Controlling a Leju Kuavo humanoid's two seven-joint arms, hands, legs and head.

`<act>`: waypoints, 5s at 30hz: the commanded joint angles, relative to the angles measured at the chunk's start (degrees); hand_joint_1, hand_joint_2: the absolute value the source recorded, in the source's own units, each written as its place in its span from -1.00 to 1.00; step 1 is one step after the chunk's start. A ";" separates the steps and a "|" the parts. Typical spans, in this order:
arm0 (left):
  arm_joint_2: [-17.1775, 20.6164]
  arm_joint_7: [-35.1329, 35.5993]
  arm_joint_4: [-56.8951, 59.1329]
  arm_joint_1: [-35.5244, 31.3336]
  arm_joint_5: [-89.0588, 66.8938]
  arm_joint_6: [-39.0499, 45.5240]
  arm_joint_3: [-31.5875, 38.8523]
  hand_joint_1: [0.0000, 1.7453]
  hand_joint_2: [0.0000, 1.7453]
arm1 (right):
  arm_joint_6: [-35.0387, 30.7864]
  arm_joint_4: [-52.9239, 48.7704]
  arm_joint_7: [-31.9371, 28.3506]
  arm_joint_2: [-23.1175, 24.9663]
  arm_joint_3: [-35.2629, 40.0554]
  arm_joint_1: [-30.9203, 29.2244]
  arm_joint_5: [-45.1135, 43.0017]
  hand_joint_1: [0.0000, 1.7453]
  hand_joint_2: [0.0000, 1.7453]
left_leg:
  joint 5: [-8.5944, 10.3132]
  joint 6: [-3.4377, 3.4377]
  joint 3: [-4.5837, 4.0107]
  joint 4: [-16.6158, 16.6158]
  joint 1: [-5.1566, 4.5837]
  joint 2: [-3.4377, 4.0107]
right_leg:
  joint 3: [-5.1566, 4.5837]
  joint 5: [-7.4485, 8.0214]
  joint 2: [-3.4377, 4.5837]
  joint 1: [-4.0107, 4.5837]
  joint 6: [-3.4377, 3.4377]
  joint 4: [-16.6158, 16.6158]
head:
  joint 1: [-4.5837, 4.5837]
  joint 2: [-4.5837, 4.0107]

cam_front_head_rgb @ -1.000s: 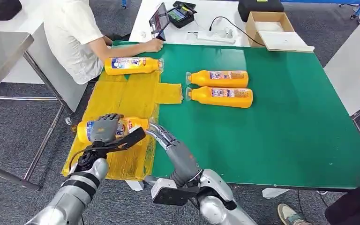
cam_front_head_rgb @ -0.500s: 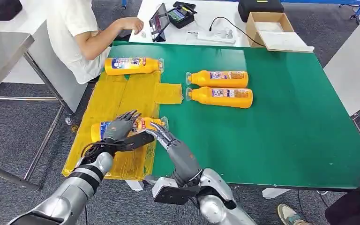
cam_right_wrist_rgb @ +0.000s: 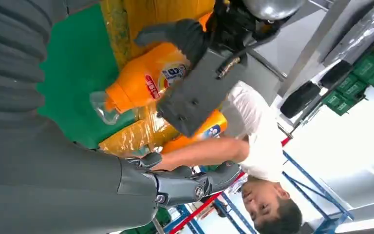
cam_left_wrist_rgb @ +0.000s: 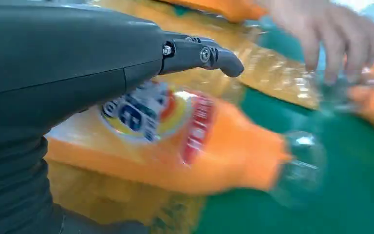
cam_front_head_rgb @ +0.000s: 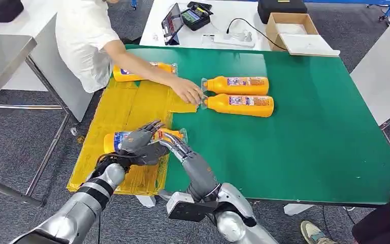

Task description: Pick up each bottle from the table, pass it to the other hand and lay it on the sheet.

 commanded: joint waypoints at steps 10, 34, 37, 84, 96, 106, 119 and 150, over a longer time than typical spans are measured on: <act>0.73 -0.75 -32.77 18.26 9.65 12.60 -1.51 -1.00 1.00 | -0.99 -1.61 0.77 -2.32 -2.62 3.88 1.65 -1.00 1.00 | -0.10 0.13 0.03 -0.04 -0.02 0.21 | -0.03 -0.04 0.02 0.03 -0.12 -0.07 | 0.00 0.00; -3.43 -6.10 -42.09 25.56 37.86 8.90 5.78 -1.00 1.00 | -5.03 -5.39 0.70 -4.00 -3.25 7.33 4.22 -1.00 1.00 | -0.08 0.11 -0.08 -0.06 -0.02 0.17 | -0.14 -0.04 0.00 0.03 -0.11 -0.08 | -0.02 0.00; -3.30 -8.60 -45.57 29.54 39.96 9.63 3.55 -1.00 1.00 | -9.91 -5.86 3.68 -6.24 -5.65 8.70 8.45 -1.00 1.00 | -0.05 0.06 -0.20 -0.04 -0.02 0.09 | -0.25 -0.02 -0.01 0.00 -0.05 -0.05 | -0.02 0.00; -1.14 -10.57 -49.73 35.46 39.67 15.78 -1.51 -1.00 1.00 | 2.13 43.49 17.09 -11.18 -18.43 -12.84 19.93 1.00 1.00 | 0.02 0.11 0.20 -0.09 -0.18 0.16 | 0.07 0.10 0.00 -0.15 -0.02 -0.13 | -0.02 0.00; -0.52 -10.90 -49.46 35.56 40.86 14.80 -3.27 -1.00 1.00 | 5.18 42.33 10.37 -11.95 -21.58 -7.73 10.23 1.00 1.00 | 0.02 0.11 0.68 -0.15 -0.10 0.18 | 0.45 0.16 -0.08 0.00 -0.16 -0.25 | 0.00 0.00; -1.44 -7.41 -44.91 35.34 51.33 10.71 -2.31 -1.00 1.00 | 7.59 27.42 -0.11 -8.21 -26.34 0.41 -5.10 1.00 1.00 | -0.01 0.09 0.77 -0.14 -0.07 0.32 | 0.48 0.16 0.07 0.03 -0.17 -0.22 | -0.02 0.00; -1.31 -7.48 -44.91 35.32 51.46 10.79 -2.64 -1.00 1.00 | 7.86 25.88 1.14 -8.48 -26.04 0.79 -5.39 1.00 1.00 | -0.01 0.12 0.43 -0.08 -0.11 0.34 | 0.21 0.16 0.11 -0.04 -0.14 -0.12 | 0.00 0.00; 1.05 -5.43 -39.74 31.16 67.68 -0.47 -15.46 -1.00 1.00 | 3.01 12.42 -10.37 2.39 -11.46 -1.49 -15.34 0.98 1.00 | 0.00 0.14 -0.24 -0.07 -0.11 0.44 | -0.43 0.18 0.18 -0.03 -0.18 -0.06 | -0.02 0.00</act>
